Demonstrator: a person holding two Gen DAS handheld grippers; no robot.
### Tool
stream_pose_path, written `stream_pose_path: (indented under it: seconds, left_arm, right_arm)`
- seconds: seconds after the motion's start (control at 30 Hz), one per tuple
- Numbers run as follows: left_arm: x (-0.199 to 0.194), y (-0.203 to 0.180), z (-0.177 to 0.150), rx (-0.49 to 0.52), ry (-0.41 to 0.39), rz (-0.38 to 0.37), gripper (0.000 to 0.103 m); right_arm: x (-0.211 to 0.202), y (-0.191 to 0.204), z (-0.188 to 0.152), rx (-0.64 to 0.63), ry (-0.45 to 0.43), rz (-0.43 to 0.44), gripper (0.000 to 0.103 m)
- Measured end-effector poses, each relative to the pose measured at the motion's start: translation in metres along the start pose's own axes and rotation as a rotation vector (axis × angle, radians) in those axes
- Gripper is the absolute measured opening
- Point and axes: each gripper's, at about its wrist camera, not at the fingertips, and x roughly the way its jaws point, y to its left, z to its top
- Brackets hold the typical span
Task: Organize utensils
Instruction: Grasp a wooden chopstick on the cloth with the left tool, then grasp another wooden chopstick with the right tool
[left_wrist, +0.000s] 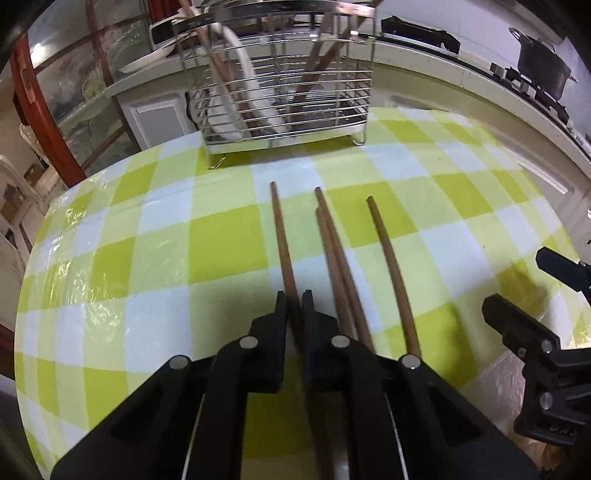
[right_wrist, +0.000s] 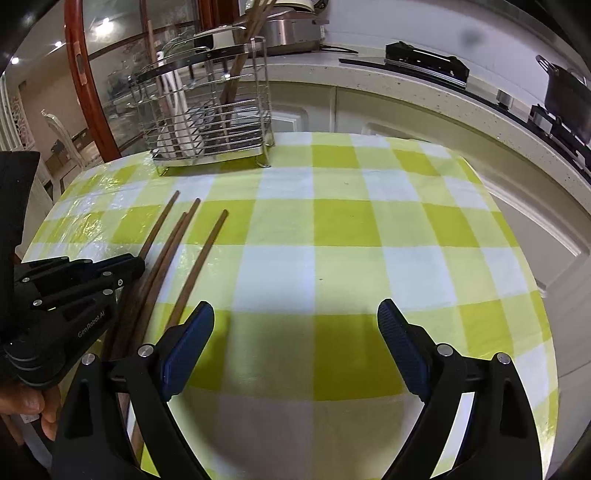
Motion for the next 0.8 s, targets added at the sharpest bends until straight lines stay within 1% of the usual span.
stream_pose_path:
  seconds: [0.2, 0.4, 0.53, 0.6, 0.67, 0.73, 0.8]
  left_arm:
    - [-0.013, 0.032, -0.009, -0.075, -0.027, 0.004, 0.007]
    - [-0.024, 0.056, -0.016, -0.127, -0.057, -0.006, 0.007]
    - [-0.029, 0.07, -0.019, -0.157, -0.074, -0.021, 0.007]
    - [-0.032, 0.075, -0.021, -0.167, -0.083, -0.026, 0.007]
    - [-0.034, 0.08, -0.021, -0.176, -0.092, -0.03, 0.007]
    - [-0.037, 0.084, -0.022, -0.185, -0.099, -0.031, 0.007]
    - [-0.04, 0.089, -0.022, -0.195, -0.108, -0.034, 0.007]
  right_arm:
    - [0.007, 0.019, 0.003, 0.003, 0.029, 0.035, 0.083]
    - [0.018, 0.039, 0.009, -0.012, 0.06, 0.023, 0.07]
    - [0.024, 0.053, 0.011, -0.044, 0.075, 0.008, 0.064]
    - [0.029, 0.058, 0.01, -0.05, 0.088, 0.003, 0.056]
    - [0.031, 0.062, 0.01, -0.058, 0.08, -0.007, 0.049]
    - [0.03, 0.065, 0.01, -0.07, 0.078, 0.002, 0.043]
    - [0.03, 0.069, 0.01, -0.087, 0.072, 0.011, 0.029]
